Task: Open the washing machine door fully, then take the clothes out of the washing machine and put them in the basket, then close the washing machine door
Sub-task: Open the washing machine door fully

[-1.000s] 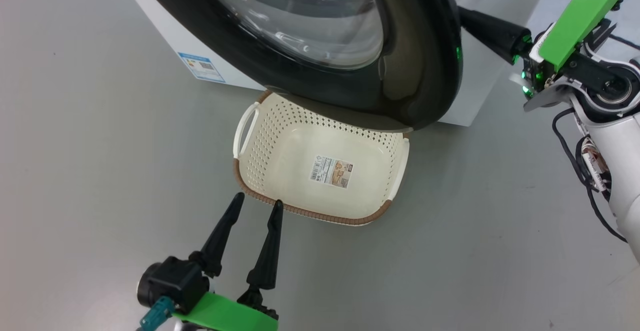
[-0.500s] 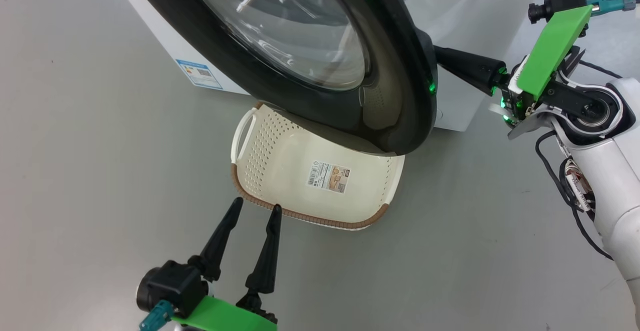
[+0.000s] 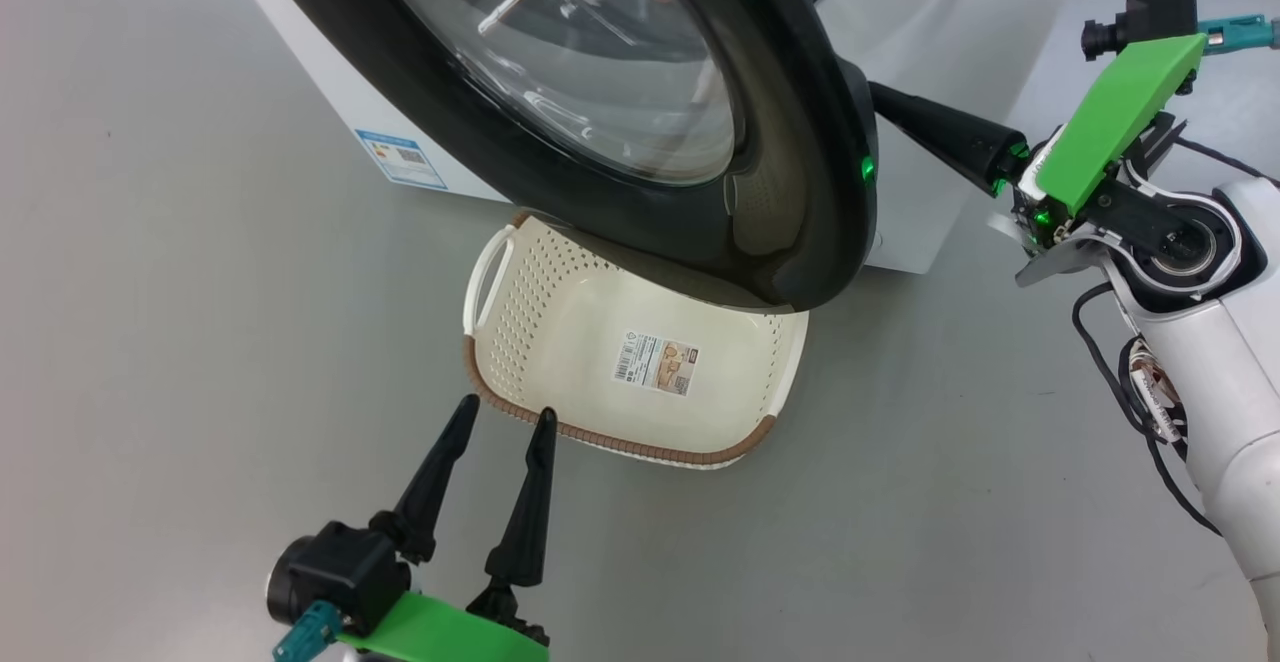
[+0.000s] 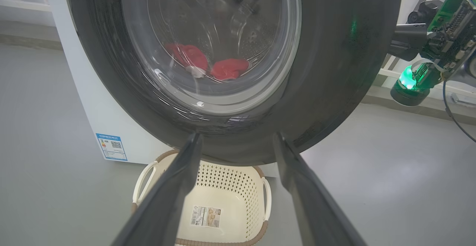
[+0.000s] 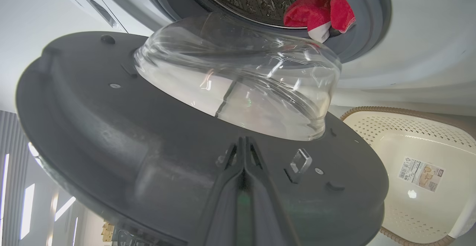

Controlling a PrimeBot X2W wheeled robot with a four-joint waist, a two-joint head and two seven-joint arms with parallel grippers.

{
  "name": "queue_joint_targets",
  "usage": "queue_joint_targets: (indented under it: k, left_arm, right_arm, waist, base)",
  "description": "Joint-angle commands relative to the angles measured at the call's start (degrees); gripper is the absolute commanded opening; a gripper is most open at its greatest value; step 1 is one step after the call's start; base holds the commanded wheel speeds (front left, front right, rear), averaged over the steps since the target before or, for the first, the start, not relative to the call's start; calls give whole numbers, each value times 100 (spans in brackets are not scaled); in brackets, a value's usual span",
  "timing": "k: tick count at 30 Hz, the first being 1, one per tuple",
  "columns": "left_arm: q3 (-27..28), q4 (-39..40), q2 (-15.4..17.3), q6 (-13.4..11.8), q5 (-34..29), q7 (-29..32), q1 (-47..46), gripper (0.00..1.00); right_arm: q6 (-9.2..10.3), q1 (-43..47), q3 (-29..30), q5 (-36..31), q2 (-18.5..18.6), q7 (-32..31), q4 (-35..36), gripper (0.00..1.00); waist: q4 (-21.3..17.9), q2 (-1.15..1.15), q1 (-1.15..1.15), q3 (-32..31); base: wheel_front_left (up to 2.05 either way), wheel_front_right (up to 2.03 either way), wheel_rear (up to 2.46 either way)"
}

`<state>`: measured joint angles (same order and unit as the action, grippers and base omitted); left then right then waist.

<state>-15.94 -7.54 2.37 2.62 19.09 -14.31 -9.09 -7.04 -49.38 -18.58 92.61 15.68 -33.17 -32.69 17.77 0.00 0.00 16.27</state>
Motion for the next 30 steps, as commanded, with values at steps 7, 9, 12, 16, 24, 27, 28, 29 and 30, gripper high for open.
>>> queue_joint_targets:
  k: [7, 9, 12, 16, 24, 27, 28, 29, 30]
  left_arm:
    - [306, 103, 51, 65, -134, -69, 130, 100]
    - [341, 87, 51, 79, -159, -69, 141, 100]
    - [411, 58, 51, 104, -200, -69, 160, 100]
    - [495, 39, 51, 133, -245, -69, 187, 100]
    - [708, -8, 51, 209, -343, -69, 226, 100]
    - [784, -31, 51, 234, -369, -69, 249, 100]
    - [807, -37, 51, 242, -376, -69, 260, 100]
    - [828, -44, 51, 249, -381, -69, 273, 100]
    - [856, -48, 51, 254, -386, -69, 286, 100]
  right_arm:
    - [-45, 355, 104, -199, 26, 272, 293, 0]
    - [-45, 501, 120, -200, 39, 306, 363, 0]
    - [-45, 772, 121, -230, 79, 363, 478, 0]
    - [-45, 1048, 115, -281, 124, 448, 593, 0]
    - [-45, 1749, 64, -537, 262, 912, 948, 44]
    - [-45, 2059, 27, -597, 293, 1115, 1024, 60]
    - [-45, 2167, 25, -592, 293, 1178, 1044, 67]
    - [-45, 2276, 20, -592, 299, 1241, 1062, 76]
    - [-45, 2384, 9, -595, 302, 1300, 1078, 87]
  waist:
    - [-136, 0, 0, -110]
    - [-181, 0, 0, -142]
    - [-261, 0, 0, -196]
    - [-352, 0, 0, -235]
    - [-599, 0, 0, -258]
    - [-685, 0, 0, -290]
    - [-713, 0, 0, -306]
    - [-736, 0, 0, -320]
    - [-767, 0, 0, -336]
  base:
    - [0, 0, 0]
    - [0, 0, 0]
    - [0, 0, 0]
    - [0, 0, 0]
    - [0, 0, 0]
    - [0, 0, 0]
    - [0, 0, 0]
    - [0, 0, 0]
    - [0, 0, 0]
